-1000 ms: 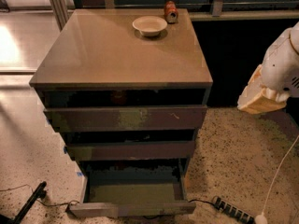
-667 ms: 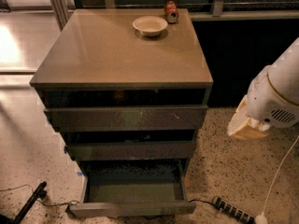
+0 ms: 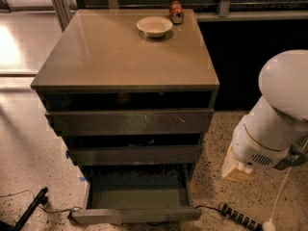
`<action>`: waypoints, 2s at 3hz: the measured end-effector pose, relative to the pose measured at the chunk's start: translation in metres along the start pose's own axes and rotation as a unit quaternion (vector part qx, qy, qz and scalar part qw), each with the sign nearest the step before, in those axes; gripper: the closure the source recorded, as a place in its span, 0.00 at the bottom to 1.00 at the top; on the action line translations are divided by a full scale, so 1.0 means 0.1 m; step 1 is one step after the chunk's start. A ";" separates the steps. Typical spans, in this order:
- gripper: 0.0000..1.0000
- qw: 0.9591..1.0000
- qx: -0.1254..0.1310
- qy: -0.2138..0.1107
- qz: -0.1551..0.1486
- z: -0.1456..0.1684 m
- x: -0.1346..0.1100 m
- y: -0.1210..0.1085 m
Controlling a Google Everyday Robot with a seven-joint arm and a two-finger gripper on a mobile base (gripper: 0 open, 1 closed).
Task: Close bottom drawer
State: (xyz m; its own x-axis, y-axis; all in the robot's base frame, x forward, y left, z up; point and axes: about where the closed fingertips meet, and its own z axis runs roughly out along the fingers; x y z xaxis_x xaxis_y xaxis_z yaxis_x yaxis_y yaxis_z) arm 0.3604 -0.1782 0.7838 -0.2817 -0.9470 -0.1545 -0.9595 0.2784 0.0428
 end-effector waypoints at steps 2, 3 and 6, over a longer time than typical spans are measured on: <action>1.00 1.000 -0.008 -0.006 0.007 0.09 0.04 0.00; 1.00 0.999 -0.028 -0.015 0.023 0.44 0.15 0.05; 1.00 0.994 -0.096 -0.021 0.044 1.45 0.35 0.32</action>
Offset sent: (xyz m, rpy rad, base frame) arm -0.0011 -0.0038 -0.0207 0.0346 0.0327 -0.0206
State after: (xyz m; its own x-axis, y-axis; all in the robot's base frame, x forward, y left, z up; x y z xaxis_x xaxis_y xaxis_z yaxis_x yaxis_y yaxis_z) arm 0.3205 -0.1793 0.6366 -0.3686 -0.9114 -0.1827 -0.9148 0.3208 0.2455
